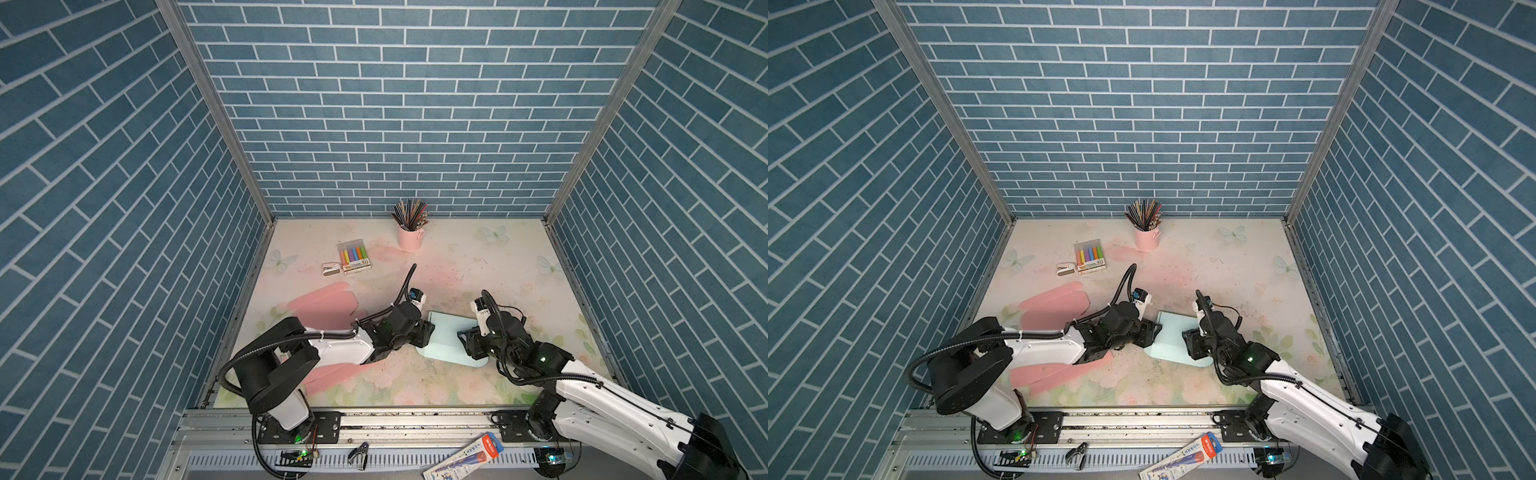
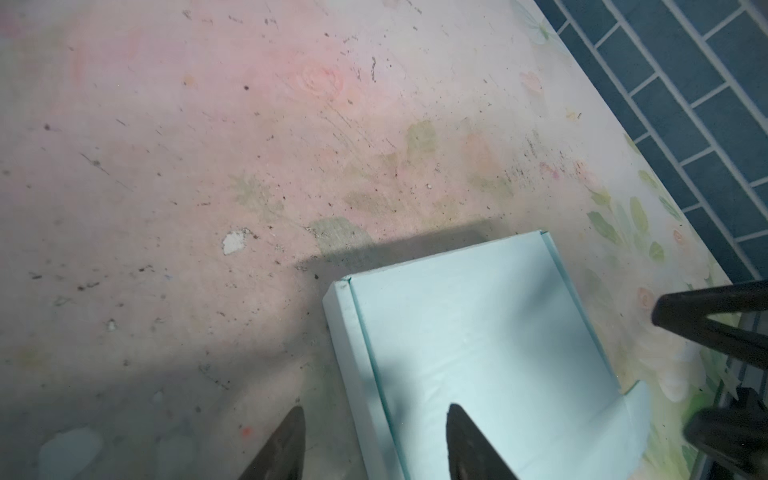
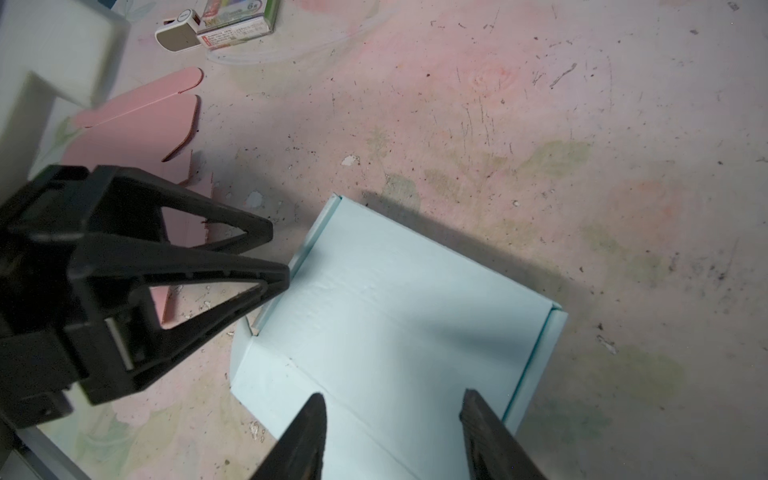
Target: Fold the paper box
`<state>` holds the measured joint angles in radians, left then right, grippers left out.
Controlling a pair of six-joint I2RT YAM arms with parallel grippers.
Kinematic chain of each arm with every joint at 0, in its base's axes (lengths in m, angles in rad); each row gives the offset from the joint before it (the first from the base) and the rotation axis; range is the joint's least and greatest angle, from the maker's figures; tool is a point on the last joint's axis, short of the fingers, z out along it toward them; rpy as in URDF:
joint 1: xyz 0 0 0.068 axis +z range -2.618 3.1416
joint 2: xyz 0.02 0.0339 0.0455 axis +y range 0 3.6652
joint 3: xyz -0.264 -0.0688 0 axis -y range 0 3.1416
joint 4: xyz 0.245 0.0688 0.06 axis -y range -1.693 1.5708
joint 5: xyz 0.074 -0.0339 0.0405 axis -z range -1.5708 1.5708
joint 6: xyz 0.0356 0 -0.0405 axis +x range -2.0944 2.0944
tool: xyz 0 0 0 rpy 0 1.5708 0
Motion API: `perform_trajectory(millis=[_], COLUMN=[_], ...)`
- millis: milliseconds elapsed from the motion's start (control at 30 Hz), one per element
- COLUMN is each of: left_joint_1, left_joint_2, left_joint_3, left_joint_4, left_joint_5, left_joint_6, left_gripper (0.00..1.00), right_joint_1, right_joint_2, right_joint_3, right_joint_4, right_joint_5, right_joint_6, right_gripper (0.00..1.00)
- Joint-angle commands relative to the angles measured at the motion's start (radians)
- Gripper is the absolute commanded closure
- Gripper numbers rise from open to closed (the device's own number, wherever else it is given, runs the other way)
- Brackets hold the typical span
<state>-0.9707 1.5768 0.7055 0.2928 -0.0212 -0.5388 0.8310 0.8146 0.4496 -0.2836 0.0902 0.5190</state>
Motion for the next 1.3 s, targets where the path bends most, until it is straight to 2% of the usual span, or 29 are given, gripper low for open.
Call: perform_trajectory(millis=[0, 200, 467, 900, 1167, 1267], left_joint_1=[-0.038, -0.084, -0.107, -0.121, -0.143, -0.149], left_joint_2=[-0.058, -0.139, -0.132, -0.063, -0.022, -0.006], left_joint_3=[0.018, -0.041, -0.091, -0.096, -0.095, -0.092], left_joint_4=[-0.098, -0.078, -0.001, 0.06, 0.082, 0.089], left_joint_5=[-0.097, -0.07, -0.001, 0.04, 0.048, 0.05], left_joint_6=[0.039, 0.02, -0.007, -0.033, -0.055, -0.065], left_gripper=[0.42, 0.38, 0.36, 0.32, 0.31, 0.3], right_joint_1=[0.024, 0.085, 0.124, 0.144, 0.143, 0.143], right_joint_2=[-0.031, -0.078, -0.095, -0.103, -0.114, -0.115], right_joint_3=[0.02, -0.004, -0.063, -0.085, -0.119, -0.125], right_joint_4=[-0.084, -0.145, -0.144, -0.168, -0.168, -0.165], right_joint_5=[-0.006, -0.012, -0.024, 0.009, 0.016, 0.016], right_joint_6=[0.094, 0.206, 0.3, 0.329, 0.337, 0.341], right_gripper=[0.43, 0.4, 0.39, 0.25, 0.23, 0.19])
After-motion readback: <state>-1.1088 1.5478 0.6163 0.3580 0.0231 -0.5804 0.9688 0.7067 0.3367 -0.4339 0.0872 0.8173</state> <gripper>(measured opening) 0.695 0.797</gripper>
